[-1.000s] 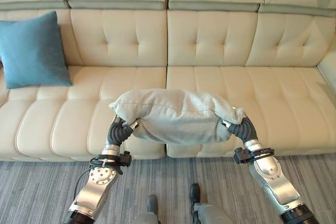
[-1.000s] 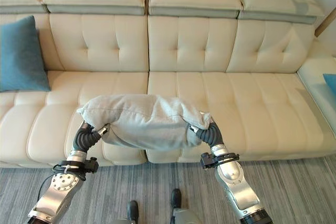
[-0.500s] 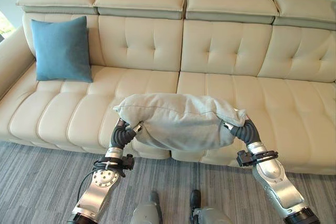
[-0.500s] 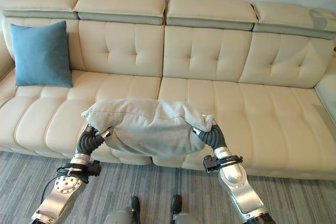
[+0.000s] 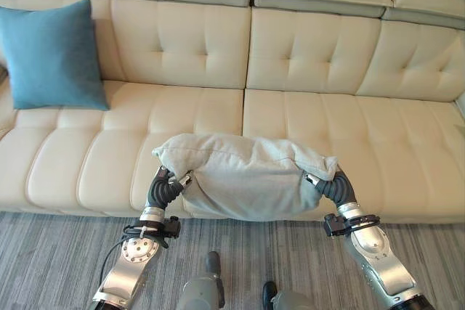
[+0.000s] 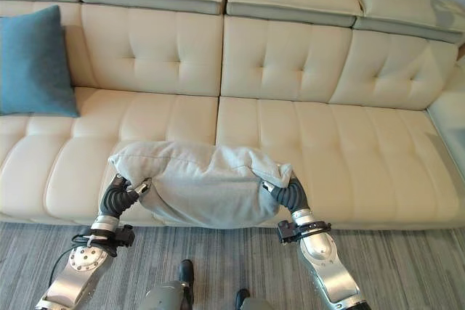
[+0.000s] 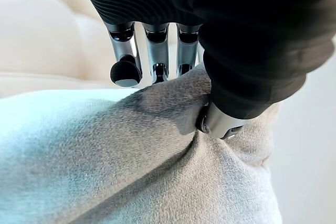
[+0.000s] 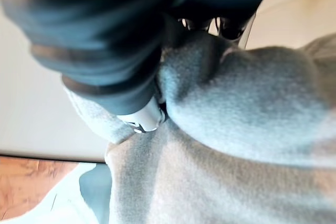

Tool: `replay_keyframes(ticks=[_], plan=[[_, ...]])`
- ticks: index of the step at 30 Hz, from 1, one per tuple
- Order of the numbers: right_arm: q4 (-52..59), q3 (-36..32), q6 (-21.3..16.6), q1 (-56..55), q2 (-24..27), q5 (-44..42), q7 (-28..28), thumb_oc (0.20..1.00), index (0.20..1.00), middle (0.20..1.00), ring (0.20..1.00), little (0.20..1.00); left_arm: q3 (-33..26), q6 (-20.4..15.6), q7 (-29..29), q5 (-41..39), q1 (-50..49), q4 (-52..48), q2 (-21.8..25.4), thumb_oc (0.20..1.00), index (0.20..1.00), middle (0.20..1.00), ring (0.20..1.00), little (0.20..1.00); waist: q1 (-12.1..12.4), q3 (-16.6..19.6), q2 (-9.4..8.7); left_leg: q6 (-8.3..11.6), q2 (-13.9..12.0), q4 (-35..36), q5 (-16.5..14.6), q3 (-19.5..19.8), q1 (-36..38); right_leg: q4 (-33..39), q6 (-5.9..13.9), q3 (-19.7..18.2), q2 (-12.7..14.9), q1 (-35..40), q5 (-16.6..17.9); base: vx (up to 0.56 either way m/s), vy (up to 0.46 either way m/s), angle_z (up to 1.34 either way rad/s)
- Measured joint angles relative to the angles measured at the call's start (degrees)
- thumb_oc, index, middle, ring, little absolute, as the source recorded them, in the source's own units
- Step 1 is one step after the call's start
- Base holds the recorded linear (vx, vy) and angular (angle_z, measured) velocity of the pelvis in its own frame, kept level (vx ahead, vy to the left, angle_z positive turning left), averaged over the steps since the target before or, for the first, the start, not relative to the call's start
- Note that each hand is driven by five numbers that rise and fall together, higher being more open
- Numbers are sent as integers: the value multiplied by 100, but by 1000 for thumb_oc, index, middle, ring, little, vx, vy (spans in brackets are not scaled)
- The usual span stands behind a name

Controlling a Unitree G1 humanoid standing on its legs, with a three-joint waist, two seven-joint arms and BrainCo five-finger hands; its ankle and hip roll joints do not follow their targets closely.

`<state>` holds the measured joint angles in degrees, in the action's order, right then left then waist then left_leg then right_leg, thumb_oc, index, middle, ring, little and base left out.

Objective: Pick up all the scattered cushions and arrange them neatly on the sofa.

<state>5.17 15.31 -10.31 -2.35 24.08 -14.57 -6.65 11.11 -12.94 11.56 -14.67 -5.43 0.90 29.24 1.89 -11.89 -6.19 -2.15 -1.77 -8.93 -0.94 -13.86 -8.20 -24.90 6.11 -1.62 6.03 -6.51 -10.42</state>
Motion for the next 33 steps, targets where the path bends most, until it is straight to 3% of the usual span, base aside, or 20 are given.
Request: replay_keyframes(ticks=[1, 2, 3, 5, 7, 9, 10, 11, 12, 13, 15, 16, 19, 20, 22, 26, 28, 29, 31, 33], plan=[[7, -6, -2, -25, -21, -2, 2, 200, 200, 200, 200, 200, 7, -2, -30, 7, 56, 5, 18, 200, 200, 200, 200, 200, -47, 0, -20, -101, 28, 17, -71, -25, 154, -73, 52, -13, 45, -18, 133, 282, 204, -44], [0, -1, -2, 74, -29, -1, 41, 200, 200, 200, 200, 200, -17, -28, -24, 9, 51, 20, 11, 200, 200, 200, 200, 200, 11, -12, 33, -280, -18, 183, -213, -35, 334, -644, 186, -82, -13, -342, 342, 337, 167, -50], [8, 5, 1, 140, -132, -1, 70, 200, 200, 200, 200, 200, -112, -13, -23, 10, 60, 53, 36, 200, 200, 200, 200, 200, -40, -20, 75, -192, 19, 379, -122, -116, 469, -1168, 227, 76, 74, -703, 158, 204, 59, -34], [89, 27, 0, 134, -100, -6, 122, 200, 200, 200, 200, 200, -171, -20, -26, 10, 40, 42, -19, 200, 200, 200, 200, 200, -162, -31, 126, -211, 95, 617, -98, -161, 644, -419, 170, 260, 137, -956, 33, 252, 39, -11], [87, 37, 0, 135, -81, -13, 149, 200, 200, 200, 200, 200, -226, -19, -29, 8, 55, 50, -86, 200, 200, 200, 200, 200, -304, -48, 171, -209, 92, 640, -102, -78, 664, 244, 98, 356, 88, -1136, 234, 341, -17, 8], [76, 53, 8, 132, -22, -14, 209, 200, 200, 200, 200, 200, -232, -25, -30, 7, 81, 180, -187, 200, 200, 200, 200, 200, -322, -55, 187, -141, 103, 757, -78, -31, 787, 1024, 126, 290, 9, -1160, 678, 235, -55, 23], [73, 54, 22, 90, -13, -15, 216, 200, 200, 200, 200, 200, -213, -22, -46, 9, 68, 231, -159, 200, 200, 200, 200, 200, -339, -46, 99, -100, 203, 772, -106, 65, 909, 1584, 20, 295, 42, -1078, 1312, 286, -133, 39], [46, 54, 21, 81, -14, -16, 223, 200, 200, 200, 200, 200, -212, -22, -63, 10, 40, 243, -173, 200, 200, 200, 200, 200, -360, -46, 74, 14, 221, 775, -180, 130, 992, 1855, 1, 218, 38, -980, 1526, 280, -151, 44], [-2, 55, 23, 81, -15, -16, 224, 200, 200, 200, 200, 200, -203, -17, -81, 11, 6, 264, -226, 200, 200, 200, 200, 200, -364, -42, 56, 63, 246, 752, -204, 233, 1049, 1949, -248, 184, 15, -815, 1933, 282, -180, 32], [-86, 62, 35, 136, 71, -20, 223, 200, 200, 200, 200, 200, -200, -18, -92, 11, -86, 250, -378, 200, 200, 200, 200, 200, -352, -43, 253, 195, 61, 748, -245, 333, 1042, 2032, -229, 313, -144, -682, 1859, 253, -208, 40], [-86, 39, 62, 112, 177, -21, 243, 200, 200, 200, 200, 200, -188, -18, -156, 11, -107, 249, -431, 200, 200, 200, 200, 200, -369, -46, 356, 327, -158, 695, -243, 541, 1045, 2051, -386, 547, -318, -566, 1802, 229, -266, 42], [-86, 21, 62, 99, 201, -21, 251, 200, 200, 200, 200, 200, -185, -17, -177, 10, -89, 254, -441, 200, 200, 200, 200, 200, -375, -50, 375, 409, -240, 591, -240, 624, 971, 2030, -435, 632, -348, -530, 1704, 161, -264, 59], [-73, -140, 60, 72, 243, -25, 268, 200, 200, 200, 200, 200, -68, -13, -259, 4, -37, 262, -452, 200, 200, 200, 200, 200, -419, -53, 272, 567, -326, -750, -249, 857, 278, 2047, -656, 958, -329, -373, 1529, 147, -203, 62], [-73, -166, 60, 81, 281, -35, 273, 200, 200, 200, 200, 200, -44, -13, -269, 5, -37, 262, -465, 200, 200, 200, 200, 200, -370, -68, 298, 576, -391, -1202, -245, 866, 88, 2061, -824, 966, -377, -311, 1414, 144, -120, 21], [-60, -182, 60, 87, 289, -37, 303, 200, 200, 200, 200, 200, -36, -17, -274, 5, -65, 256, -466, 200, 200, 200, 200, 200, -290, -73, 302, 596, -415, -1436, -283, 865, -8, 2032, -917, 966, -385, -238, 1351, 119, -32, 2], [19, -253, 61, 146, 360, -36, 294, 200, 200, 200, 200, 200, -26, -17, -276, 8, 86, 220, -466, 200, 200, 200, 200, 200, -334, -107, 285, 555, -263, -659, -332, 861, -66, 2185, -962, 920, -366, -251, 1330, 164, 38, 4], [18, -266, 61, 222, 412, -32, 232, 200, 200, 200, 200, 200, -10, -16, -271, 10, 168, 219, -467, 200, 200, 200, 200, 200, -310, -128, 263, 526, -149, 116, -262, 895, -52, 2366, -868, 782, -374, -160, 1446, 179, 95, -5], [19, -267, 61, 236, 426, -32, 231, 200, 200, 200, 200, 200, -8, -16, -268, 12, 163, 219, -469, 200, 200, 200, 200, 200, -310, -133, 306, 537, -170, 259, -242, 895, -41, 2420, -844, 782, -405, -128, 1468, 173, 86, -34], [22, -243, 61, 262, 474, -17, 228, 200, 200, 200, 200, 200, -12, -16, -257, 12, 121, 212, -489, 200, 200, 200, 200, 200, -293, -154, 566, 463, -264, 602, -37, 1044, 109, 2381, -823, 735, -589, -85, 1481, 184, 72, -46], [21, -203, 76, 243, 451, -6, 234, 200, 200, 200, 200, 200, -39, -12, -250, 15, 94, 210, -463, 200, 200, 200, 200, 200, -271, -153, 565, 444, -189, 743, 105, 931, 254, 2419, -711, 563, -534, -18, 1495, 180, 62, -41]])
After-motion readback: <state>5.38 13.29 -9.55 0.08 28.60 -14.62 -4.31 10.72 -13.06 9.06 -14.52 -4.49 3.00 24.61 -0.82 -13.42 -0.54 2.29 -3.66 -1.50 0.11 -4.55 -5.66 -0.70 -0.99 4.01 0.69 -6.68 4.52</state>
